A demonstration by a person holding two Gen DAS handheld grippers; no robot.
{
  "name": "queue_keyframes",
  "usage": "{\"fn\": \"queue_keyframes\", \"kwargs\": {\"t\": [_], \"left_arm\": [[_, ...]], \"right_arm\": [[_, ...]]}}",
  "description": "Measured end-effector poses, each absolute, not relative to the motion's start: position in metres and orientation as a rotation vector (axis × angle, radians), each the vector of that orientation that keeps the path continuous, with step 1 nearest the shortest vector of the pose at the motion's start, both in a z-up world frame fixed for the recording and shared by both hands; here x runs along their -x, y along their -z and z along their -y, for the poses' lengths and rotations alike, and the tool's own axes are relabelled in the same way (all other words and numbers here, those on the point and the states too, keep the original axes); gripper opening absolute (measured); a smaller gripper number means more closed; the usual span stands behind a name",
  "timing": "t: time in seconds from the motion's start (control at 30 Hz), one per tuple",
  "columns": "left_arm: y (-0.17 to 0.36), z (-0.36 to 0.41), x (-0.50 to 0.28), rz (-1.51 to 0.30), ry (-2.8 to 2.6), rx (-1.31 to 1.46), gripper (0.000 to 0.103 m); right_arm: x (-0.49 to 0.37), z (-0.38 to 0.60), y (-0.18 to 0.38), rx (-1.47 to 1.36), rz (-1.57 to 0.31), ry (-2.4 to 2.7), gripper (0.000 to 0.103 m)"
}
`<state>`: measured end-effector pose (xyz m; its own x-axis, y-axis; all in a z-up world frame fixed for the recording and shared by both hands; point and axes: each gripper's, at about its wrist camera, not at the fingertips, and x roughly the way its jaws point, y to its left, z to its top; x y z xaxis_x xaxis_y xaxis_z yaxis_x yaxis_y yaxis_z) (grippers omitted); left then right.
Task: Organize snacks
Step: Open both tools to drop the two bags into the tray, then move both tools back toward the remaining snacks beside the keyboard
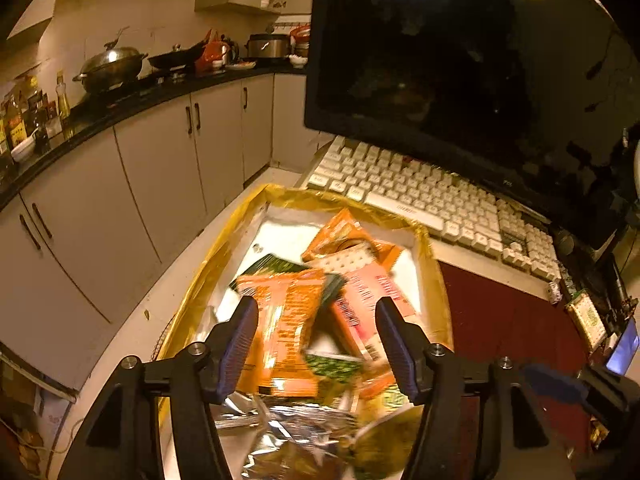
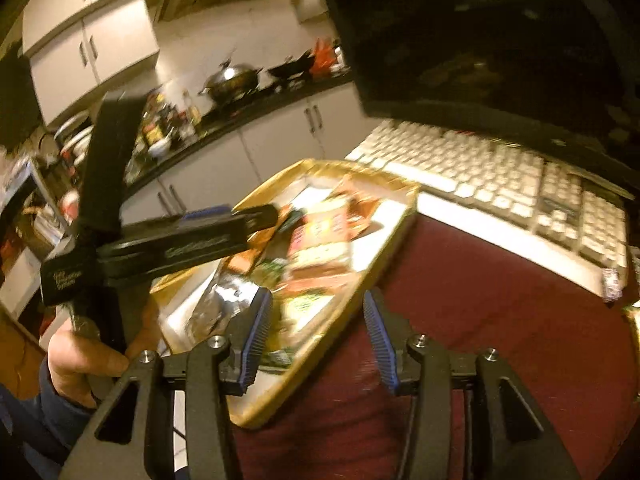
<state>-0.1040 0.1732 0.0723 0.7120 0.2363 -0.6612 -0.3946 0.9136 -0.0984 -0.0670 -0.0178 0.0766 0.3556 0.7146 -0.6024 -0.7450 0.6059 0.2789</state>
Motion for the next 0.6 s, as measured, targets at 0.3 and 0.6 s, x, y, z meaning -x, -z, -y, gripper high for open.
{"fn": "queue_keyframes", "kwargs": {"t": [0.3,0.6], "left_arm": [[-0.091,-0.124,0.089,-0.678,-0.255,0.185,0.065],[-0.081,-0.040,0.053,-0.753,-0.033,0.133,0.065]], "right_arm": [[0.032,0.099,-0.090,-0.042,-0.747,-0.741,0.058],[-0.018,0.166,-0.072,0.018,-0.807,-0.391,0.068]]}}
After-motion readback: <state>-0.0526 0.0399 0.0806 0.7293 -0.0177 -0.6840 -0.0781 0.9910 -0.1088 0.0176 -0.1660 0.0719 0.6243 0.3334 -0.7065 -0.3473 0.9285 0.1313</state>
